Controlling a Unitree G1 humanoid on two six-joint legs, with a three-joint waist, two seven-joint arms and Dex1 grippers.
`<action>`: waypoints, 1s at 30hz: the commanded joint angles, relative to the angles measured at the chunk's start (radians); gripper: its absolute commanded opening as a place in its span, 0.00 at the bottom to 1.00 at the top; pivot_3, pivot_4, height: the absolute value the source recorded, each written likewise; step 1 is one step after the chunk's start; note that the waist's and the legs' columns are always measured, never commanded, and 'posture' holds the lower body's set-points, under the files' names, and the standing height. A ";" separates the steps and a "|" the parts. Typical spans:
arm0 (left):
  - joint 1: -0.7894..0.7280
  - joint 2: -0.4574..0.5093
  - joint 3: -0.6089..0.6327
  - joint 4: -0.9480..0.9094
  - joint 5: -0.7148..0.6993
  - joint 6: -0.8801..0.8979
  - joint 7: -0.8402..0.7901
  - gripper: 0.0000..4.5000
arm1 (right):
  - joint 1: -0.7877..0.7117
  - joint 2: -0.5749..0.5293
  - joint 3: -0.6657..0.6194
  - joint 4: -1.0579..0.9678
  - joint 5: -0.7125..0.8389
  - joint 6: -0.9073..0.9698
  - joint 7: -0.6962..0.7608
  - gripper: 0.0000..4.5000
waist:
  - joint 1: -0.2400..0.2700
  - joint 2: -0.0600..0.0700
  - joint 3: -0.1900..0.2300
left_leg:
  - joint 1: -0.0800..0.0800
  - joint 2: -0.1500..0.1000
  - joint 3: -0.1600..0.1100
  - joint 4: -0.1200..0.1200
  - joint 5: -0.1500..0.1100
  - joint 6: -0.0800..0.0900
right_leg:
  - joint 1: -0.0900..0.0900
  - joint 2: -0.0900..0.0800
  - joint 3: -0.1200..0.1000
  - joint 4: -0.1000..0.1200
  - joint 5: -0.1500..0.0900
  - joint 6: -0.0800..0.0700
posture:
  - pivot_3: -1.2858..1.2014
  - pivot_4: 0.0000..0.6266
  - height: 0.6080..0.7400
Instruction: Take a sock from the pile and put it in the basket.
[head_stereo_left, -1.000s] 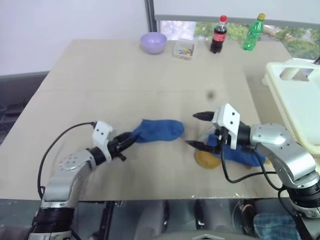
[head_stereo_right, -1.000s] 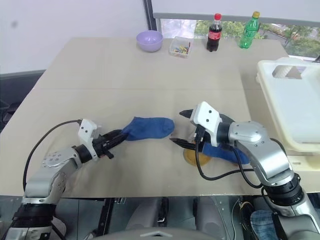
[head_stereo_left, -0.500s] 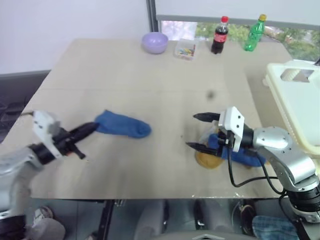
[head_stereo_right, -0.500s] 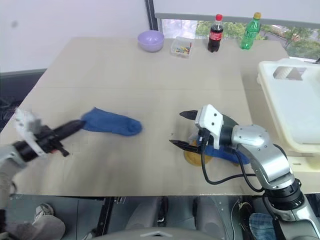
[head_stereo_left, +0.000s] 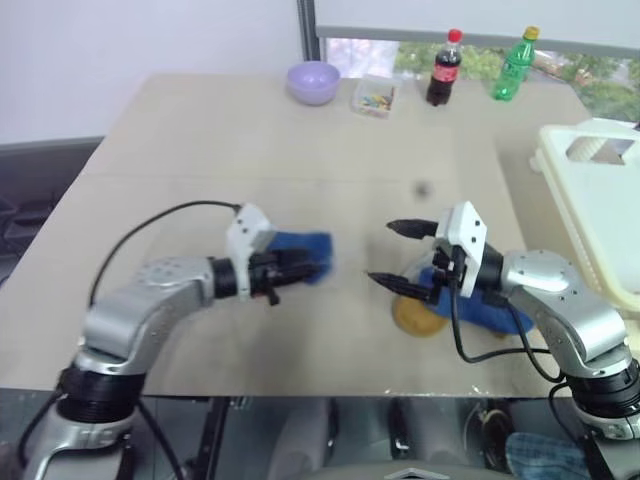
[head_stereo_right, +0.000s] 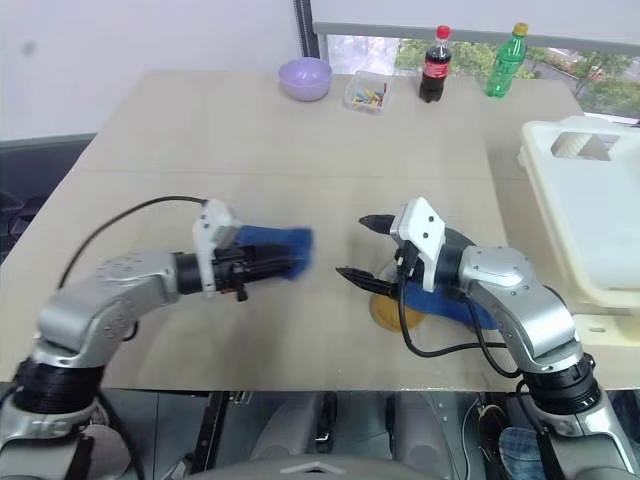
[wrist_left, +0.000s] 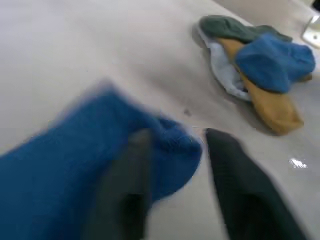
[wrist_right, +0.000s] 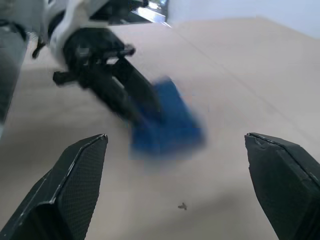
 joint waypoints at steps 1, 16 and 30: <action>0.045 0.085 0.134 0.035 0.014 -0.064 -0.066 0.54 | -0.030 0.036 0.035 -0.032 -0.011 0.061 -0.066 1.00 | -0.008 0.000 0.000 | 0.001 0.001 0.001 0.000 0.000 0.000 | 0.000 0.001 0.001 0.000 0.000 0.000 | 0.52 0.24 1.00; 0.067 -0.055 0.075 0.271 0.229 -0.237 0.033 0.42 | -0.240 0.283 0.253 0.537 -0.246 0.076 -0.180 0.81 | 0.002 0.000 0.000 | 0.001 0.001 0.001 0.002 0.001 -0.001 | 0.000 0.003 -0.001 0.003 0.000 0.000 | 0.52 0.24 1.00; 0.406 -0.082 0.311 -0.100 0.120 -0.088 0.157 0.00 | -0.194 0.145 0.351 0.302 -0.269 0.144 0.005 0.01 | 0.000 0.000 -0.001 | 0.003 0.002 -0.001 0.002 0.001 -0.002 | 0.000 -0.002 -0.001 0.003 -0.001 -0.002 | 0.52 0.24 1.00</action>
